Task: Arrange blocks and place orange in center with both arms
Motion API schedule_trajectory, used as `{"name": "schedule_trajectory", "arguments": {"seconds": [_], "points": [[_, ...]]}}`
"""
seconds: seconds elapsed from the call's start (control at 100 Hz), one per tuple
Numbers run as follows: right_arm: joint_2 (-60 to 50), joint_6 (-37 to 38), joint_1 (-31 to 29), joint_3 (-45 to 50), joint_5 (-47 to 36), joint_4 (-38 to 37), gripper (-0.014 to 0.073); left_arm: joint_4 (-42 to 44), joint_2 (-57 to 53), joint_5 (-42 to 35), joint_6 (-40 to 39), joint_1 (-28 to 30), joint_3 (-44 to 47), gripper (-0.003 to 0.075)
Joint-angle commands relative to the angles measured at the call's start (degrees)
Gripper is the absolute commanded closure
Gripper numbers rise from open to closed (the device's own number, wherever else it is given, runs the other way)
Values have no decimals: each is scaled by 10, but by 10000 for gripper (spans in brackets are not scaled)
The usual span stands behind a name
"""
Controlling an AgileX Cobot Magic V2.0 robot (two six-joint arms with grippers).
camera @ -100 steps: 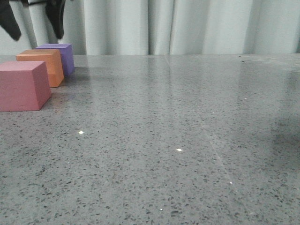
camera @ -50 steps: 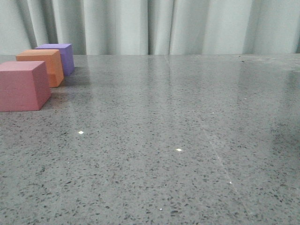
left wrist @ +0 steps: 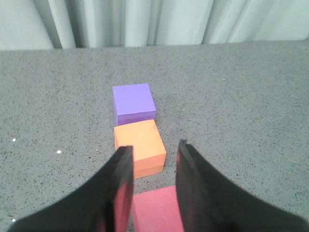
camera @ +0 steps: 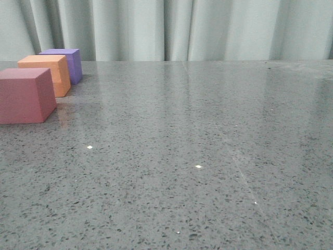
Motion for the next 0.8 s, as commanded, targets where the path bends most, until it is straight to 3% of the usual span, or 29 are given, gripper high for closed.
{"name": "schedule_trajectory", "arguments": {"seconds": [0.0, 0.1, 0.21, 0.49, 0.79], "points": [[-4, -7, -1, -13, -43, -12, 360, 6, -48, -84, 11, -6, 31, 581], [-4, -7, -1, -13, -38, -12, 563, 6, -94, -127, 17, -6, 93, 639], [-4, -7, -1, -13, -38, -17, 715, 6, -142, -176, 17, -6, 153, 718], [-4, -7, -1, -11, -45, -49, 707, 13, -226, -186, 18, -6, 251, 739], [-57, -7, -1, 62, -133, -56, 707, 14, -302, -203, 23, -6, 331, 739]]}}
